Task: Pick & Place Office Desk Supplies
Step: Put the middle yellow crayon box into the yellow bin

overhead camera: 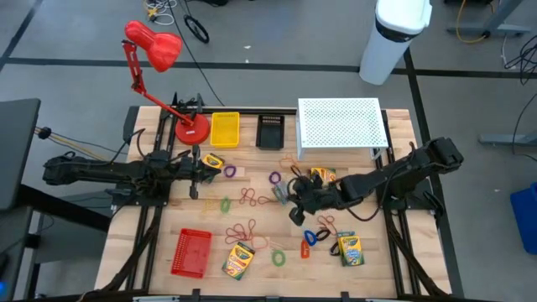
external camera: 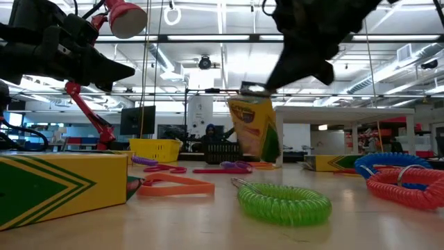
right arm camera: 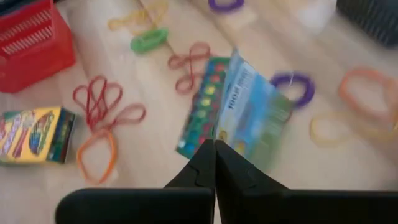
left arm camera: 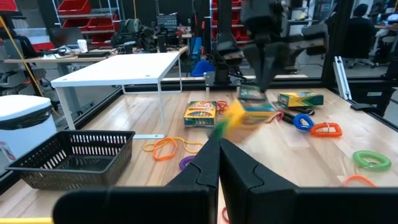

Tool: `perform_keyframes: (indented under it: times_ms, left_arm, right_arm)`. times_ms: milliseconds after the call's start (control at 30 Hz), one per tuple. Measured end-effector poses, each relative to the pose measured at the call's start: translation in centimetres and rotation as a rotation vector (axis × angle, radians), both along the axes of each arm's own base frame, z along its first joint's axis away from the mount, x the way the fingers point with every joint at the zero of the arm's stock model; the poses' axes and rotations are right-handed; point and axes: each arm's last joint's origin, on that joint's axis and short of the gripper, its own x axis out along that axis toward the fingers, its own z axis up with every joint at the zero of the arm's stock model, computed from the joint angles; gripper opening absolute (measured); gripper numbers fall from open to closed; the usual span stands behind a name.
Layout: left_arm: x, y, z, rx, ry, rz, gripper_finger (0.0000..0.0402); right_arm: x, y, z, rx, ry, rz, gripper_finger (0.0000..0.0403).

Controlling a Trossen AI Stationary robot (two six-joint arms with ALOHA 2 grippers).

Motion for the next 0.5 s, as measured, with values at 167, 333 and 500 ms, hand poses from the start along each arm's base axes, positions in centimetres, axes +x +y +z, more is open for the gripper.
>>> perform_keyframes:
  times_ms: [167, 333, 500]
  left_arm:
    - [-0.1, 0.0, 0.2, 0.001, -0.021, 0.004, 0.0009]
    - [-0.3, 0.1, 0.4, 0.017, -0.034, 0.05, 0.0009]
    - [-0.3, 0.2, 0.2, 0.036, -0.01, 0.074, 0.0008]
  right_arm:
    - [1.3, -2.2, 1.5, -0.047, -0.014, 0.042, 0.0]
    - [2.6, -4.5, 3.8, -0.073, -0.06, 0.091, 0.0]
    - [3.8, -7.6, 5.0, -0.091, -0.081, 0.123, 0.0]
